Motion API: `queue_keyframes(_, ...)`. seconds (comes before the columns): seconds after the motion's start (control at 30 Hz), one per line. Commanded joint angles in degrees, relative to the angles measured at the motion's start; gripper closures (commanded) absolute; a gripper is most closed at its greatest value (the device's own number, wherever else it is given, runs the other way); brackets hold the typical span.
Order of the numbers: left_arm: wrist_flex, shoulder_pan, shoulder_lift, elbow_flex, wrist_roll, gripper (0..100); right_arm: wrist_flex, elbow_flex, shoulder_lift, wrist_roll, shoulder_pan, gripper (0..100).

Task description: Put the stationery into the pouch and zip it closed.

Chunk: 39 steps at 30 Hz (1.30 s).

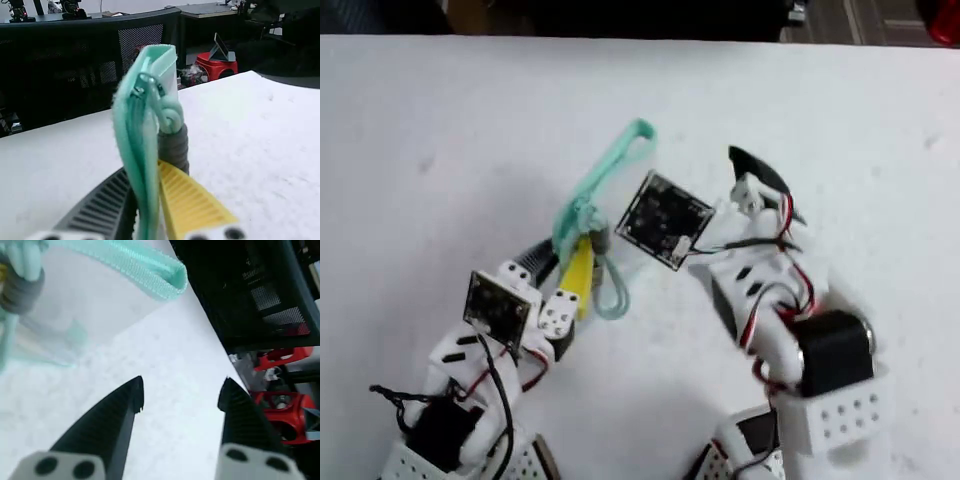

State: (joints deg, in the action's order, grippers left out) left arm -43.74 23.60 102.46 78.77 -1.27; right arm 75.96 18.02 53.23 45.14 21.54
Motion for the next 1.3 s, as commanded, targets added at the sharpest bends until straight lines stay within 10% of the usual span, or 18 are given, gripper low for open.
queue_keyframes(0.0, 0.35, -0.48, -0.48, 0.35, -0.62, 98, 2.15, -2.55, 1.89, -13.89, 8.66, 77.2)
queue_keyframes(0.2, -1.93, -0.48, -0.48, 0.09, -0.35, 98, 0.66, -0.09, -1.27, -17.67, 21.14, 77.2)
queue_keyframes(1.27, -2.11, -0.40, -0.48, 0.44, 0.18, 98, -5.14, 7.12, 0.57, -22.07, 24.40, 76.9)
